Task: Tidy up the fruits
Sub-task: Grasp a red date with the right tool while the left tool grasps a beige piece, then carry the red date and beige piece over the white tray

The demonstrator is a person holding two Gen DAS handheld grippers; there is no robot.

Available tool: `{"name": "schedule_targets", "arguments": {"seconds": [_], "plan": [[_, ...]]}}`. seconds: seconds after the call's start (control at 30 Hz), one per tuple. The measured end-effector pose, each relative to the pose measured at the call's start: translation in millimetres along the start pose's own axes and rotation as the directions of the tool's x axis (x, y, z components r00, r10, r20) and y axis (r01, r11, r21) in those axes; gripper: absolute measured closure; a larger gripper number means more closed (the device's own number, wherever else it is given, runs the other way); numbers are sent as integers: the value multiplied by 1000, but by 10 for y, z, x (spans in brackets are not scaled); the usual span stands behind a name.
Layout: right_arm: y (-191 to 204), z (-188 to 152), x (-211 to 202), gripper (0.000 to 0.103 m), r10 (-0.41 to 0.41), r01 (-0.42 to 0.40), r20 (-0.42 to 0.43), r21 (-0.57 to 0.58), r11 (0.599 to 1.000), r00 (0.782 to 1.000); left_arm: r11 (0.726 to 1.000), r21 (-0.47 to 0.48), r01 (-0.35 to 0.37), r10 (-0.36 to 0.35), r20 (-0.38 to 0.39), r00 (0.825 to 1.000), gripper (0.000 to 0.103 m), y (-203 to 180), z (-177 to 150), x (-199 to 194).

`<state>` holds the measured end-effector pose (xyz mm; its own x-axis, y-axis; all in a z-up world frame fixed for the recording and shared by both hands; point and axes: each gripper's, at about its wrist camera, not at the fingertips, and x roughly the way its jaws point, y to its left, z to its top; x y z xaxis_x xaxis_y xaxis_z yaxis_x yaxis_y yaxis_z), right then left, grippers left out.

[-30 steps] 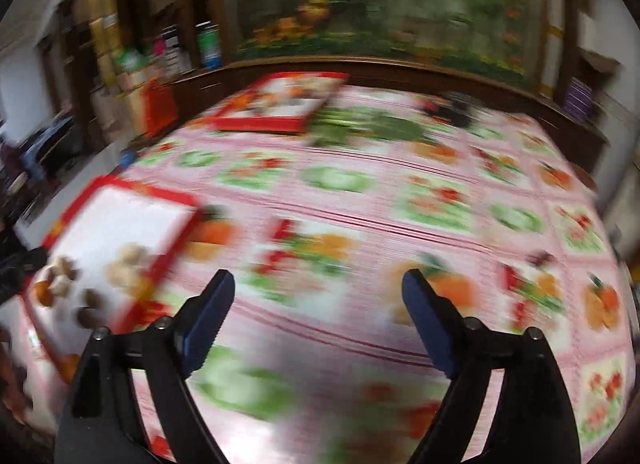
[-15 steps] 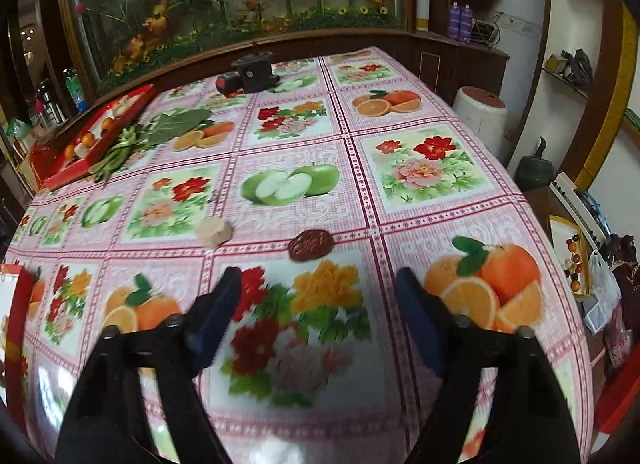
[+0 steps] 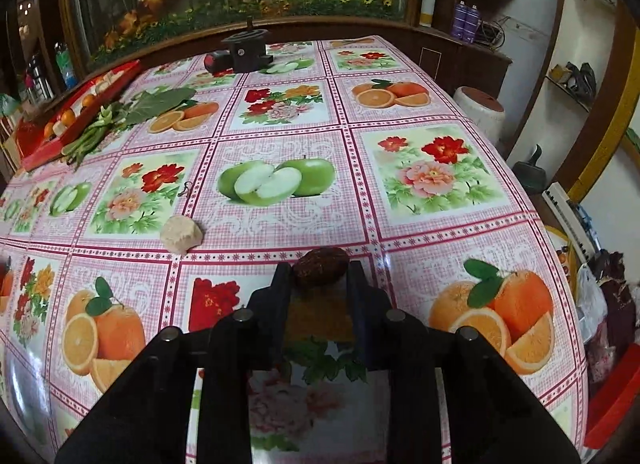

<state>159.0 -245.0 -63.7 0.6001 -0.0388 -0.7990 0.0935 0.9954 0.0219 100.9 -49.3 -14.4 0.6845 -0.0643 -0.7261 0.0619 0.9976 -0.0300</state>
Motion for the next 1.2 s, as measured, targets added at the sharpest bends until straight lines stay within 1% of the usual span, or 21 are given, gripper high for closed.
{"name": "schedule_targets", "arguments": {"seconds": [0.1, 0.2, 0.3, 0.33, 0.4, 0.43, 0.47, 0.5, 0.53, 0.57, 0.6, 0.63, 0.67, 0.8, 0.9, 0.97, 1.1, 1.2], "plan": [[-128, -27, -49, 74, 31, -32, 15, 55, 998, 999, 997, 45, 61, -61, -3, 998, 20, -317, 143, 198], [-216, -12, -97, 74, 41, -44, 39, 86, 995, 998, 994, 65, 92, -91, -11, 996, 20, -546, 261, 418], [-296, 9, -128, 74, 54, -61, 62, 115, 991, 997, 993, 82, 83, -83, -4, 997, 21, -700, 329, 595], [-320, 17, -139, 74, 54, -62, 70, 121, 991, 996, 992, 84, 89, -89, -7, 996, 21, -718, 336, 630], [-385, 33, -155, 74, 58, -70, 85, 141, 988, 995, 994, 79, 78, -76, -20, 997, 22, -771, 352, 745], [-416, 38, -163, 74, 69, -82, 91, 154, 985, 993, 994, 72, 85, -81, -56, 995, 32, -780, 361, 813], [-432, 43, -165, 74, 75, -90, 95, 161, 983, 993, 994, 64, 88, -83, -79, 993, 33, -793, 370, 861], [-440, 47, -167, 74, 82, -98, 98, 165, 981, 992, 995, 66, 73, -69, -59, 996, 45, -810, 395, 853], [-442, 50, -169, 74, 90, -106, 100, 167, 980, 991, 995, 66, 74, -70, -58, 996, 58, -826, 413, 871], [-442, 54, -171, 74, 96, -113, 102, 167, 979, 990, 996, 75, 55, -51, -63, 997, 59, -847, 426, 901], [-448, 56, -171, 74, 102, -119, 104, 170, 978, 989, 996, 77, 47, -42, -61, 997, 66, -856, 435, 909], [-452, 58, -171, 74, 110, -127, 105, 174, 977, 988, 996, 78, 41, -37, -59, 998, 75, -860, 435, 907], [-457, 58, -171, 74, 113, -131, 106, 176, 976, 988, 996, 81, 44, -40, -57, 998, 79, -860, 430, 899], [-459, 58, -175, 74, 123, -141, 109, 178, 974, 986, 992, 111, 59, -53, -56, 997, 80, -831, 370, 833], [-457, 59, -182, 74, 124, -143, 113, 181, 973, 986, 991, 121, 50, -44, -54, 998, 80, -753, 295, 736], [-448, 63, -187, 74, 125, -144, 115, 178, 973, 985, 993, 106, 45, -39, -58, 998, 80, -651, 226, 659], [-388, 67, -194, 74, 123, -140, 115, 152, 978, 986, 998, 66, 2, 2, -59, 998, 80, -397, 79, 444], [-332, 61, -202, 74, 118, -133, 114, 129, 983, 986, 999, 34, -11, 14, -64, 998, 80, -243, 15, 304]]}}
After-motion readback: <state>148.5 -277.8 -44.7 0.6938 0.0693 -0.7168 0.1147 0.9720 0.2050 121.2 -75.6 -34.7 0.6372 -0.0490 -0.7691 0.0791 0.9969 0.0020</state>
